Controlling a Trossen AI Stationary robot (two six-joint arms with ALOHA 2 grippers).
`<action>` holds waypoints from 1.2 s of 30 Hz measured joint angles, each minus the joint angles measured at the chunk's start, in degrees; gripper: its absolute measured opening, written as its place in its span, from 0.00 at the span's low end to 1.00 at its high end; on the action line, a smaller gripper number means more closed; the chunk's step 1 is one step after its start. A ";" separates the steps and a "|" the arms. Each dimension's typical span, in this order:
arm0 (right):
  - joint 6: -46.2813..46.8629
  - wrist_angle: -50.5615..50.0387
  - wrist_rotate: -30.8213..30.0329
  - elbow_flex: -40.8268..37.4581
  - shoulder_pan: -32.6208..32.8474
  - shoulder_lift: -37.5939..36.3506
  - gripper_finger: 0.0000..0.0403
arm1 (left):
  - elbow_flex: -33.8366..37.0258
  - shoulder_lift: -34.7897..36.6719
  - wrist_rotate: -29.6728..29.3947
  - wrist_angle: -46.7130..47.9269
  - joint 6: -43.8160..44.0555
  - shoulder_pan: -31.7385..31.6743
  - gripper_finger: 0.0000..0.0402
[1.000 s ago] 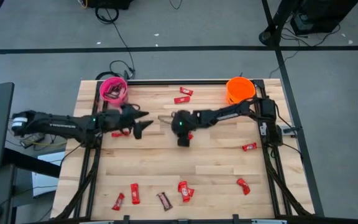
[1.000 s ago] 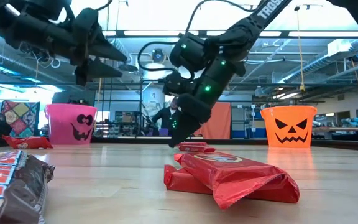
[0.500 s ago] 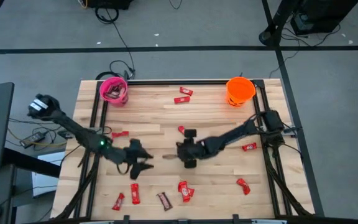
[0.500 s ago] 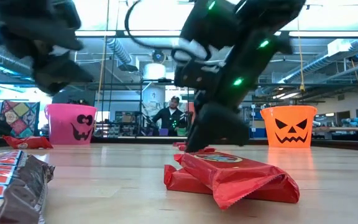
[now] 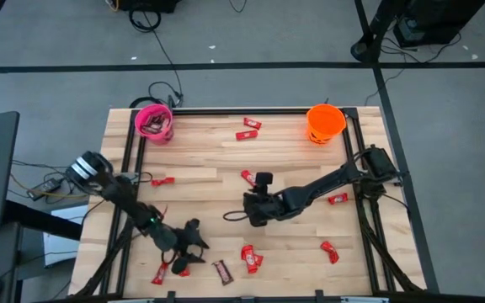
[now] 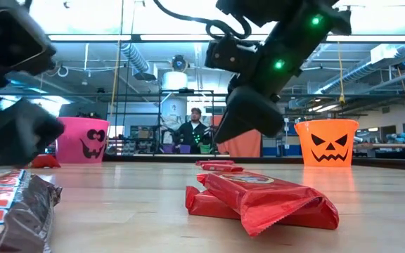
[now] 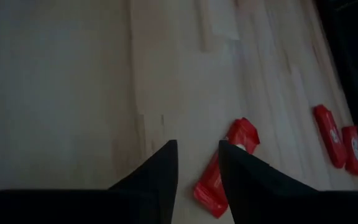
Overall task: Sort candy by brand, put in halloween buckets
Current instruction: Put the brown chocolate bar into the pink bucket
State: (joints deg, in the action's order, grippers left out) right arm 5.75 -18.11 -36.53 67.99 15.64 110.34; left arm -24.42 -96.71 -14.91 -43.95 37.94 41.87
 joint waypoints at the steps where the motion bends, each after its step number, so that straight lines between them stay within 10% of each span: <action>1: 0.69 -0.23 0.34 0.00 -0.25 0.00 0.32 | -0.75 -1.66 0.07 -0.26 0.11 0.64 0.61; 16: 4.57 -0.46 3.39 0.02 -1.40 0.00 0.32 | -9.73 -12.63 -5.79 1.15 -1.97 3.07 0.48; 29: 4.67 -0.96 3.56 0.04 -1.15 0.00 0.32 | -9.64 -12.76 -6.08 1.78 -1.95 2.79 0.04; 36: 3.74 -1.77 3.71 0.04 -0.33 0.00 0.32 | -9.36 -10.43 -4.95 4.03 -3.01 1.17 0.02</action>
State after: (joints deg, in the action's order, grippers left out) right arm 9.48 -19.87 -32.82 68.03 15.31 110.34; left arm -33.78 -107.14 -19.86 -39.93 34.92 43.04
